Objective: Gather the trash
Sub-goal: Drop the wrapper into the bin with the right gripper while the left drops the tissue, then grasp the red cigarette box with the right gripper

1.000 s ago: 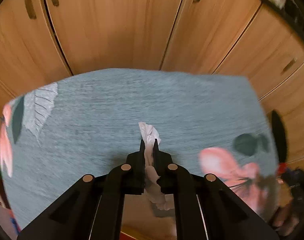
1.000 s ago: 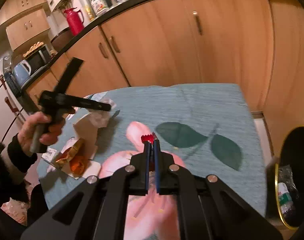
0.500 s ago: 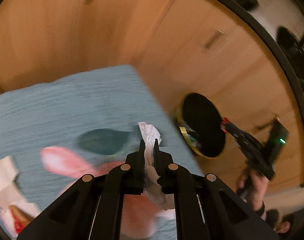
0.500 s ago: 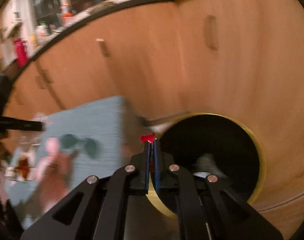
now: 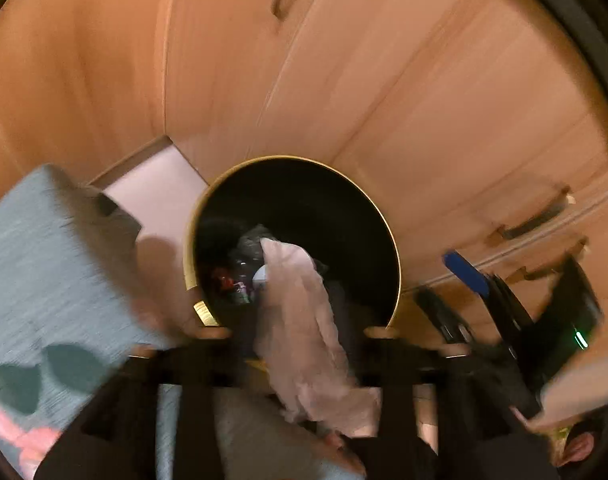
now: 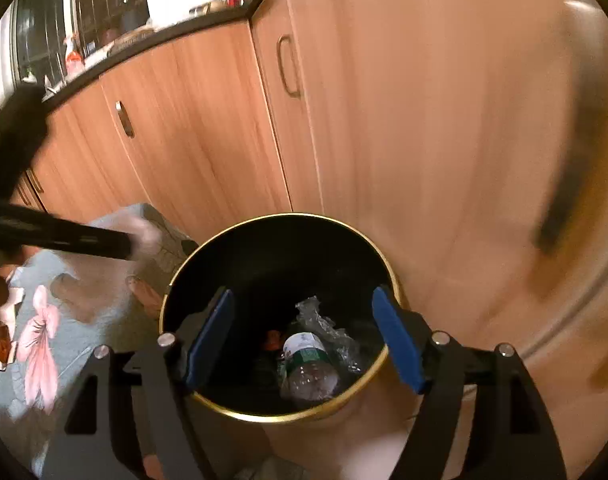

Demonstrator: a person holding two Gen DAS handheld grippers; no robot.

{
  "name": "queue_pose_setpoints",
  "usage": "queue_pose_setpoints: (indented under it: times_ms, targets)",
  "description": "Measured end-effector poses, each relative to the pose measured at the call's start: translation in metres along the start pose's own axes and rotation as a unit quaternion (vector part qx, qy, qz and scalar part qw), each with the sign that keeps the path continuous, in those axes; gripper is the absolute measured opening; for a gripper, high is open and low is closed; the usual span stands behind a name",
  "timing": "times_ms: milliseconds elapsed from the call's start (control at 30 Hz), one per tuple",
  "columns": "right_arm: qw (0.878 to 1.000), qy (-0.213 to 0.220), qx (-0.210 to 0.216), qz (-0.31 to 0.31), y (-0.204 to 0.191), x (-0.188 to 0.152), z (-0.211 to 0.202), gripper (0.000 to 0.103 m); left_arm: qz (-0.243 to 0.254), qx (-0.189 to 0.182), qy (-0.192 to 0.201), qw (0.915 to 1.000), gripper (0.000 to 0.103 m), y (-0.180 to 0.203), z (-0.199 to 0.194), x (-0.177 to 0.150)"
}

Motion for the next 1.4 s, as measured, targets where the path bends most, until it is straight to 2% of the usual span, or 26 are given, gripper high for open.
queue_pose_setpoints:
  times_ms: [33, 100, 200, 267, 367, 433, 567, 667, 733, 767, 833, 867, 900, 967, 1000, 1033, 1067, 1133, 1233, 1300, 1367, 1400]
  targets:
    - [1.0, 0.006, -0.003, 0.003, 0.003, -0.002, -0.007, 0.074, 0.005, 0.013, -0.001, 0.9999, 0.075, -0.001, 0.01, 0.002]
    - [1.0, 0.013, -0.001, 0.011, 0.009, -0.005, -0.015, 0.075, 0.005, 0.017, -0.003, 0.9998, 0.088, -0.002, 0.027, 0.005]
    - [0.999, 0.02, 0.004, 0.024, 0.016, -0.008, -0.03, 0.076, -0.013, 0.003, 0.014, 0.9998, 0.088, -0.004, 0.018, 0.001]
    - [0.999, 0.024, 0.021, 0.028, 0.012, -0.006, -0.041, 0.076, -0.022, 0.003, 0.04, 0.999, 0.088, -0.008, -0.01, -0.009]
    - [0.998, 0.035, 0.058, 0.015, -0.014, 0.002, -0.052, 0.076, -0.037, 0.012, 0.08, 0.996, 0.094, -0.016, -0.048, -0.032]
    - [0.995, 0.034, 0.098, -0.003, -0.047, 0.003, -0.061, 0.077, -0.044, 0.033, 0.105, 0.993, 0.094, -0.028, -0.085, -0.063]
    - [0.982, 0.017, 0.17, -0.081, -0.135, -0.005, -0.074, 0.078, -0.059, 0.112, 0.155, 0.9798, 0.094, -0.067, -0.168, -0.135]
    - [0.958, -0.015, 0.255, -0.129, -0.218, -0.023, -0.095, 0.078, -0.109, 0.184, 0.203, 0.9555, 0.094, -0.116, -0.241, -0.196]
    - [0.93, -0.062, 0.333, -0.144, -0.281, -0.04, -0.11, 0.079, -0.156, 0.224, 0.243, 0.931, 0.094, -0.154, -0.296, -0.239]
    - [0.916, -0.085, 0.363, -0.147, -0.306, -0.048, -0.114, 0.079, -0.187, 0.253, 0.263, 0.912, 0.094, -0.177, -0.328, -0.265]
    - [0.883, -0.145, 0.423, -0.143, -0.355, -0.061, -0.122, 0.077, -0.226, 0.285, 0.292, 0.8846, 0.094, -0.204, -0.369, -0.298]
    - [0.866, -0.181, 0.447, -0.135, -0.379, -0.069, -0.123, 0.071, -0.249, 0.306, 0.313, 0.8639, 0.094, -0.22, -0.397, -0.321]
    - [0.85, -0.218, 0.463, -0.126, -0.401, -0.076, -0.12, 0.067, -0.262, 0.316, 0.324, 0.8524, 0.094, -0.229, -0.413, -0.334]
    - [0.835, -0.261, 0.473, -0.11, -0.432, -0.081, -0.112, 0.062, -0.283, 0.326, 0.347, 0.8327, 0.094, -0.242, -0.442, -0.361]
    - [0.836, -0.272, 0.464, -0.108, -0.446, -0.082, -0.105, 0.062, -0.289, 0.327, 0.354, 0.8271, 0.094, -0.244, -0.451, -0.367]
    - [0.842, -0.279, 0.448, -0.109, -0.455, -0.084, -0.097, 0.062, -0.294, 0.328, 0.36, 0.8228, 0.094, -0.249, -0.458, -0.374]
    - [0.842, -0.292, 0.441, -0.101, -0.461, -0.085, -0.09, 0.062, -0.3, 0.327, 0.364, 0.8191, 0.094, -0.254, -0.463, -0.381]
    - [0.834, -0.315, 0.446, -0.082, -0.472, -0.088, -0.082, 0.062, -0.306, 0.319, 0.366, 0.819, 0.094, -0.258, -0.462, -0.385]
    - [0.831, -0.333, 0.435, -0.093, -0.478, -0.098, -0.076, 0.061, -0.306, 0.308, 0.358, 0.8267, 0.094, -0.268, -0.451, -0.388]
    - [0.832, -0.339, 0.425, -0.108, -0.484, -0.106, -0.077, 0.05, -0.296, 0.307, 0.35, 0.834, 0.094, -0.272, -0.443, -0.384]
    - [0.837, -0.337, 0.413, -0.124, -0.49, -0.113, -0.076, 0.017, -0.284, 0.308, 0.34, 0.8419, 0.094, -0.272, -0.434, -0.38]
    - [0.839, -0.331, 0.41, -0.13, -0.492, -0.112, -0.077, 0.015, -0.276, 0.313, 0.335, 0.8448, 0.094, -0.271, -0.429, -0.374]
Point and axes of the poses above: each gripper's, at about its wrist camera, not at the fingertips, and z roughly the way its jaws point, y to its right, x to its top, the point moved 8 cm from there along z, roughly the way its jaws point, and after that the axes turned 13 degrees about -x, right-handed, at the moved point
